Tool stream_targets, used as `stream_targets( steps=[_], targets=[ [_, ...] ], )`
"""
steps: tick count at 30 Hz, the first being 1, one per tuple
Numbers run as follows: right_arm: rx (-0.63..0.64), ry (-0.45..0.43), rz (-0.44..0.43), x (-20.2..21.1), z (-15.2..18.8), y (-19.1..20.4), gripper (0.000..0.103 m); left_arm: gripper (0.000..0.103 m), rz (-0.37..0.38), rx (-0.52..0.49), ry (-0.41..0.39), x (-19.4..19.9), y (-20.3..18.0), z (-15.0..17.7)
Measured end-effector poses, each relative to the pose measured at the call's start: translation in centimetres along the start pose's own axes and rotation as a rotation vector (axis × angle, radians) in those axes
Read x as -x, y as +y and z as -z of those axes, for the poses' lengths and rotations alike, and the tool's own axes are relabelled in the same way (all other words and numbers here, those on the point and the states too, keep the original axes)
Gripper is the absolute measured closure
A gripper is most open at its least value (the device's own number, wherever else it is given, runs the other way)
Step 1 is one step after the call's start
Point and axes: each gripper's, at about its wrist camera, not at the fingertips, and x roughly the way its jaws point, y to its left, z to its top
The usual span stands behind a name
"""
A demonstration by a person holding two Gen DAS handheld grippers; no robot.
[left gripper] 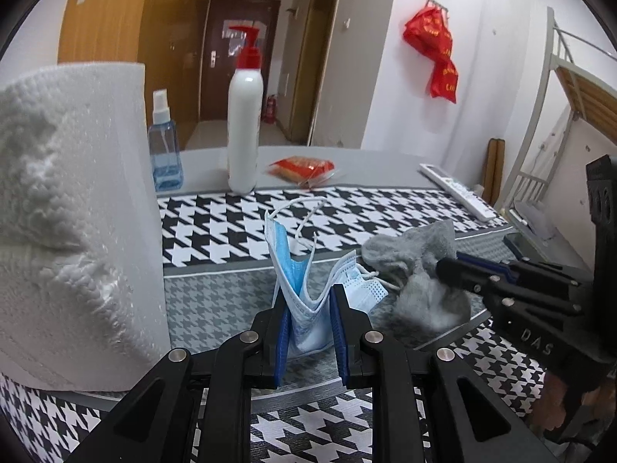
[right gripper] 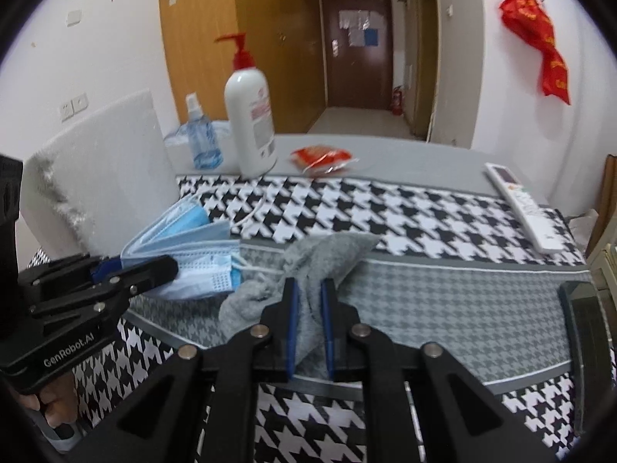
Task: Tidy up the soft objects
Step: 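Lift the face mask with the left gripper while the right gripper grasps the grey sock, then lift the grey sock with the right gripper while the left gripper holds the mask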
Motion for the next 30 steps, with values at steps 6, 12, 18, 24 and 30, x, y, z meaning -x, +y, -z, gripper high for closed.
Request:
stream_targets(
  steps=[6,12,18,24,30],
  targets=[
    [-0.004,-0.033,0.009,1.8,0.0,-0.2,0.089,0.082,-0.003,-0.010,-0.018,0.4,-0.3,-0.1],
    [-0.030,0.030,0.041,0.4,-0.1,-1.0,0.090,0.082,-0.002,-0.014,-0.027,0.6,-0.4,-0.2],
    [-0.046,0.108,0.046,-1.7,0.5,-2.0,0.052,0.082,-0.007,-0.021,-0.015,0.5,-0.5,-0.1],
    [-0.030,0.175,0.060,-3.6,0.8,-1.8,0.052,0.082,-0.006,-0.020,-0.019,0.5,-0.6,-0.1],
    [-0.003,0.190,0.079,-4.3,1.1,-1.6,0.052,0.082,-0.004,-0.020,-0.018,0.4,-0.5,-0.1]
  ],
)
